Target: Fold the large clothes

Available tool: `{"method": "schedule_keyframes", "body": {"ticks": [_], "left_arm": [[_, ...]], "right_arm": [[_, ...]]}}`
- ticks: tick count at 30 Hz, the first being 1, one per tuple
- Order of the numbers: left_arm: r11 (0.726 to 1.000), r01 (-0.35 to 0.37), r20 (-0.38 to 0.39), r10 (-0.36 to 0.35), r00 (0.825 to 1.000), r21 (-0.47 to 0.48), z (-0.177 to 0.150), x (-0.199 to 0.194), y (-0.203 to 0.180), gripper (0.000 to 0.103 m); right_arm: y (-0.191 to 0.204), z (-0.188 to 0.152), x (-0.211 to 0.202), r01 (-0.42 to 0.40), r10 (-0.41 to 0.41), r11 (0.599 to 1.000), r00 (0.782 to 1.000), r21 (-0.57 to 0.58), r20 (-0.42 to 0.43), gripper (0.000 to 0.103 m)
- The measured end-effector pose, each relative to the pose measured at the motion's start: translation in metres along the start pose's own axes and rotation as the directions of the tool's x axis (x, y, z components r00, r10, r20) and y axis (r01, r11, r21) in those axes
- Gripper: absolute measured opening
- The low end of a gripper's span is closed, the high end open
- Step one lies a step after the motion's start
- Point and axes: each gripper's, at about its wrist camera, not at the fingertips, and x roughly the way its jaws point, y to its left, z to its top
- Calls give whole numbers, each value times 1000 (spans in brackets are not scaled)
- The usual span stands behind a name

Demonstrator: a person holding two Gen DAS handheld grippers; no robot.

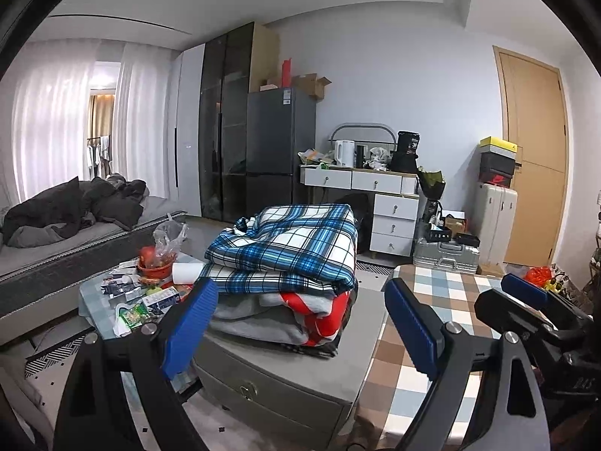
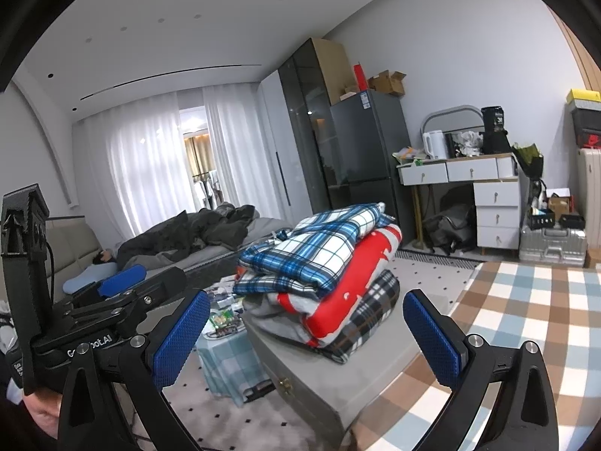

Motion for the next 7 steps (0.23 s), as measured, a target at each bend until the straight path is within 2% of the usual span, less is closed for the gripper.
{"method": "schedule_keyframes", "body": {"ticks": [4,7], "left_arm": [[1000,22,10,-22,1000,-17,-2,-1,3,88],[999,28,-13,-28,1000,-20,-2,3,3,88]], "right_arm": [[0,-1,0,1,-2,1000,1000,-6,-2,103],[-1,-2,0,-1,1,1000,1000,4,-4,103]]}}
